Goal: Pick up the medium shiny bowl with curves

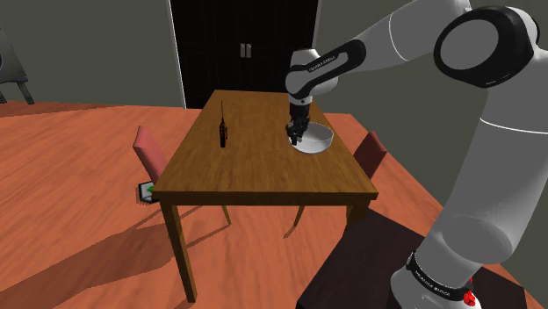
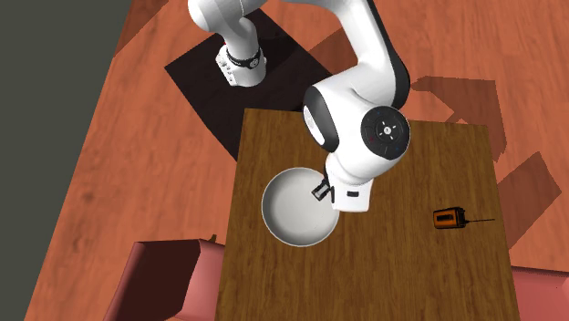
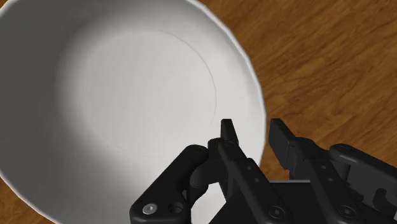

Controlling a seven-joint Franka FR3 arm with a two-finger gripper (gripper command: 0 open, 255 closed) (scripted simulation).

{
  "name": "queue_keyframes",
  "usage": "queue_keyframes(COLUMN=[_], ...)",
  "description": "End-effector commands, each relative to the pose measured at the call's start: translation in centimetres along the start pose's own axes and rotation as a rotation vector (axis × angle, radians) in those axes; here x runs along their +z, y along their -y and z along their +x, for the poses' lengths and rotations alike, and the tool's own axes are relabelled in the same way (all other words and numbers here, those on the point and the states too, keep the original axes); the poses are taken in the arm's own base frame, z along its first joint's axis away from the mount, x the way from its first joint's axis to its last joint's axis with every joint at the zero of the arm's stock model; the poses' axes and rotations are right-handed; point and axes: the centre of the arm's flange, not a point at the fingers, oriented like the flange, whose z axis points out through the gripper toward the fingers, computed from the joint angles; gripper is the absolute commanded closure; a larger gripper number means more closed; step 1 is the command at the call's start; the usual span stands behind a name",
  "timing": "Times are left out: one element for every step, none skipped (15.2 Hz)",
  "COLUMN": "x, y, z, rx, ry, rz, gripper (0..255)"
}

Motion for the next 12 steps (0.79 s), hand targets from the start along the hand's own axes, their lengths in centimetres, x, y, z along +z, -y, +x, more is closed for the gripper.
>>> queue_keyframes(x=[0.0, 0.0, 0.0, 0.0, 0.0, 0.0, 0.0, 0.0, -0.5, -1.0, -1.6, -2.1], y=[0.0, 0.0, 0.0, 0.0, 0.0, 0.0, 0.0, 0.0, 0.0, 0.0, 0.0, -0.1], z=[0.0, 0.0, 0.0, 0.0, 0.0, 0.0, 0.0, -0.1, -0.1, -0.1, -0.1, -0.1], rx=[0.000, 0.000, 0.000, 0.000, 0.000, 0.000, 0.000, 0.000, 0.000, 0.000, 0.000, 0.000], ry=[0.000, 0.000, 0.000, 0.000, 0.000, 0.000, 0.000, 0.000, 0.000, 0.000, 0.000, 0.000], rz=[0.000, 0.000, 0.000, 0.000, 0.000, 0.000, 0.000, 0.000, 0.000, 0.000, 0.000, 0.000], gripper=[255, 255, 255, 255, 255, 255, 255, 255, 255, 255, 255, 255])
